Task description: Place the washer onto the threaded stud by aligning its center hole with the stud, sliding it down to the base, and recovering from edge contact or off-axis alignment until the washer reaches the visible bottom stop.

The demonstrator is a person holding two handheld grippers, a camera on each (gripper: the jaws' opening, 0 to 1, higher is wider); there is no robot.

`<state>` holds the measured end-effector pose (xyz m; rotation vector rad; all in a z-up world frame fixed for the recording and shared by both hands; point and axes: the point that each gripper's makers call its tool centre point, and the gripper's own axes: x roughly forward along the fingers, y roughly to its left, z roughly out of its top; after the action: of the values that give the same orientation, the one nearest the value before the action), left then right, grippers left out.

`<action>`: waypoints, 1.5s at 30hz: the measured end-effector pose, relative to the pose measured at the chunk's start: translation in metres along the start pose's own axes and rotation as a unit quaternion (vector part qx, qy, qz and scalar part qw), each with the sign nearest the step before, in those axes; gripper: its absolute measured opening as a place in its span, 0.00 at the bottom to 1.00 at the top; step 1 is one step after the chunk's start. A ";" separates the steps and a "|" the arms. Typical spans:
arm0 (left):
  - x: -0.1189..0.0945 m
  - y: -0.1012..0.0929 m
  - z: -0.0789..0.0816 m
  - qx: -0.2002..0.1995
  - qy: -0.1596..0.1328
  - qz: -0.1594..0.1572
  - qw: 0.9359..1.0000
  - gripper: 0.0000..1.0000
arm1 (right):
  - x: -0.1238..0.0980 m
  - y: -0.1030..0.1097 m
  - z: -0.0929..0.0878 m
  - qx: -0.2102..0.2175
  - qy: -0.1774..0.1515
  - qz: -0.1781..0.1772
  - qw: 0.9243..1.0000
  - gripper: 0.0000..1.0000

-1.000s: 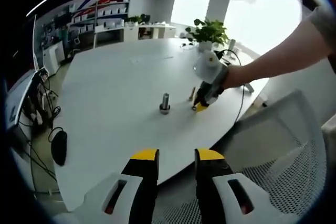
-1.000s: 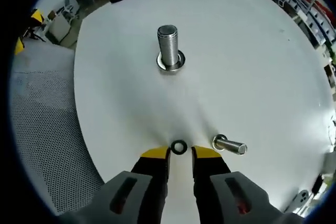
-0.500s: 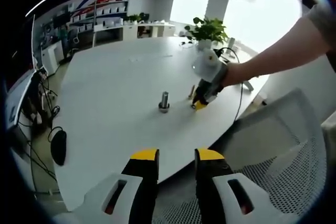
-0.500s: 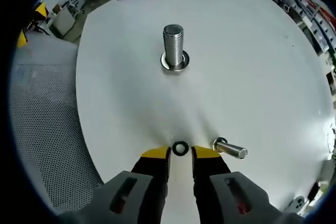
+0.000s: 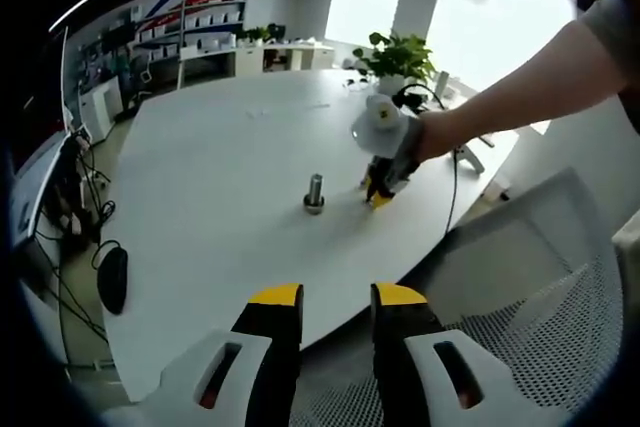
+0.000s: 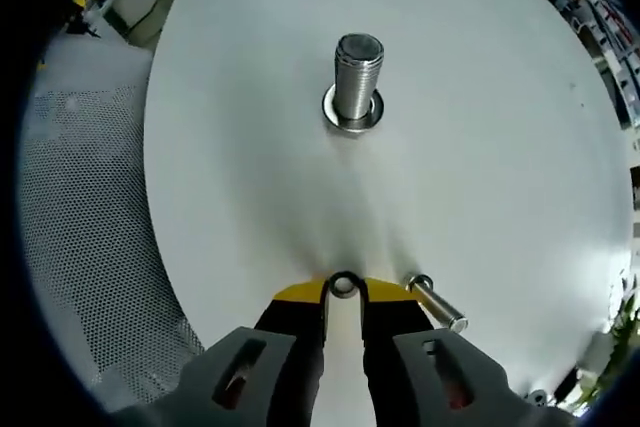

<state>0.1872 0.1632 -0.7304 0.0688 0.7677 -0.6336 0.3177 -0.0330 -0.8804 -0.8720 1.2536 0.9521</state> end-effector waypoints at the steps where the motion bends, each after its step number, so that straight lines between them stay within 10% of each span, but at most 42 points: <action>1: 0.000 0.000 0.000 0.000 0.000 0.000 1.000 0.25 | 0.000 0.000 0.000 0.010 -0.004 0.002 1.000 0.14; 11: -0.001 0.001 0.002 -0.001 -0.006 0.003 1.000 0.25 | -0.003 -0.001 -0.002 0.067 -0.085 -0.015 0.994 0.14; 33: -0.002 -0.002 0.005 0.003 -0.014 -0.003 1.000 0.25 | -0.006 0.014 -0.014 0.068 -0.071 -0.022 0.995 0.13; 45: -0.002 -0.001 0.005 0.002 -0.016 -0.002 1.000 0.25 | -0.031 -0.016 -0.024 0.118 -0.100 -0.049 0.987 0.13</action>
<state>0.1886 0.1622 -0.7249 0.0614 0.7362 -0.6379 0.3216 -0.0646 -0.8517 -0.6295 1.1136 0.7736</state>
